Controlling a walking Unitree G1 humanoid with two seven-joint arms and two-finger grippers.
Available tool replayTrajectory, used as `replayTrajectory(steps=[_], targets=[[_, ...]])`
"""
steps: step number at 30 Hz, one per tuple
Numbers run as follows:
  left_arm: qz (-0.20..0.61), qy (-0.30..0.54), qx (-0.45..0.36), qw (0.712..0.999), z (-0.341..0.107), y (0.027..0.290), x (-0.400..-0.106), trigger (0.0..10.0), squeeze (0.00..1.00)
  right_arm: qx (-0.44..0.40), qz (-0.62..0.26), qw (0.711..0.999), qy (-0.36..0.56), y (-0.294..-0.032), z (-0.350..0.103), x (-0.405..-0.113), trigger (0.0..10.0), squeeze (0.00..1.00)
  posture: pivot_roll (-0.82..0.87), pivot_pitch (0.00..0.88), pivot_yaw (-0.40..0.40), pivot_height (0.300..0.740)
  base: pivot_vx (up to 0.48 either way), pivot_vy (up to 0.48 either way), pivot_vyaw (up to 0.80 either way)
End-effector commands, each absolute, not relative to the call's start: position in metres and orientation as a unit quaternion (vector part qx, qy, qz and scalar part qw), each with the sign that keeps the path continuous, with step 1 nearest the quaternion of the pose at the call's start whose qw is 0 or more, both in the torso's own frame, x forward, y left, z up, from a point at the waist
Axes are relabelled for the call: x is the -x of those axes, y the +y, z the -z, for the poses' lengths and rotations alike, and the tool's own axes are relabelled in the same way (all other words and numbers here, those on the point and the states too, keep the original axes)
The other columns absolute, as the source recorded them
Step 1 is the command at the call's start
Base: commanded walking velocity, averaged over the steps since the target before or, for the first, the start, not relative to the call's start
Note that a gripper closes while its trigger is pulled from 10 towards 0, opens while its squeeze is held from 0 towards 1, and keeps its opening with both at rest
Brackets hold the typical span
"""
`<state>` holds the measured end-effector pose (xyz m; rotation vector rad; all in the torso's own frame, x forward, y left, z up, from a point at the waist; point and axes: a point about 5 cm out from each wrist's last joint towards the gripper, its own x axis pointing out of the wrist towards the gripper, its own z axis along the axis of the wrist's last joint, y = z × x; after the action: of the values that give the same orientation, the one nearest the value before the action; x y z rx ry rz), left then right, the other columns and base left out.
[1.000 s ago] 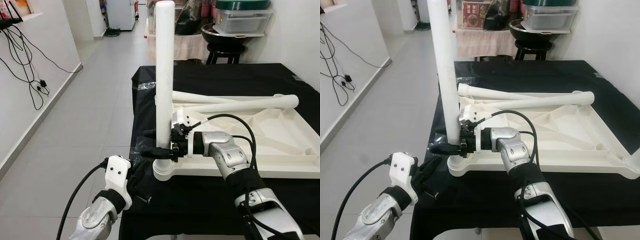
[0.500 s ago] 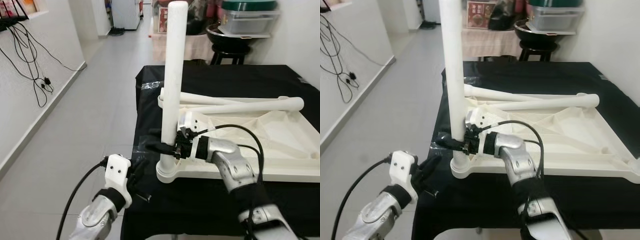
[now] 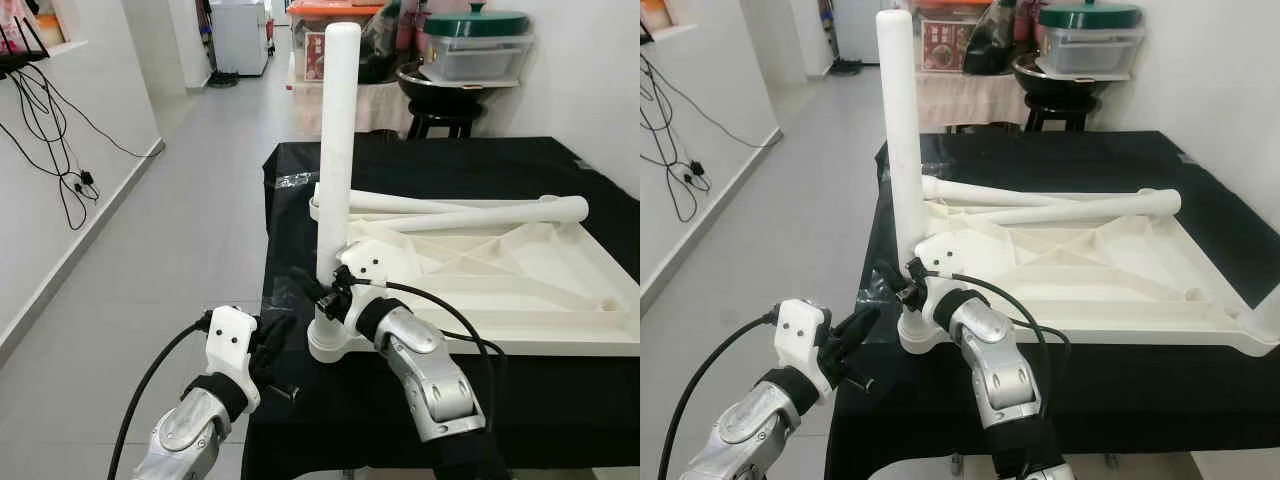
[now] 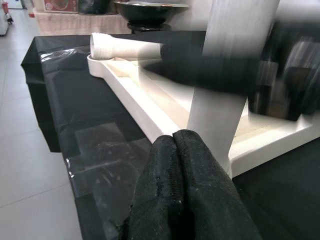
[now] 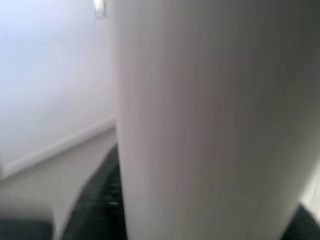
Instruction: Building children table
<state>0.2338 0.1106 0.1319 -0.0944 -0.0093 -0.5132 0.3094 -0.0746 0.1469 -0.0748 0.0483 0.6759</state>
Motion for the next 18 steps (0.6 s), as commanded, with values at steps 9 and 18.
replayTrajectory(steps=[9,18], targets=[[0.247,0.006,0.047,0.968,-0.127,0.113,-0.235,10.0,0.00,0.029,-0.560,0.828,0.018,-0.071,-0.165,-0.295,10.0,0.89,-0.01,0.029,-0.001,0.740,0.000,0.000,0.00],[0.247,0.009,0.046,0.968,-0.126,0.113,-0.232,10.0,0.00,0.071,-0.663,0.745,0.025,-0.077,-0.180,-0.320,10.0,0.00,0.03,0.022,0.003,0.740,0.000,0.000,0.00]])
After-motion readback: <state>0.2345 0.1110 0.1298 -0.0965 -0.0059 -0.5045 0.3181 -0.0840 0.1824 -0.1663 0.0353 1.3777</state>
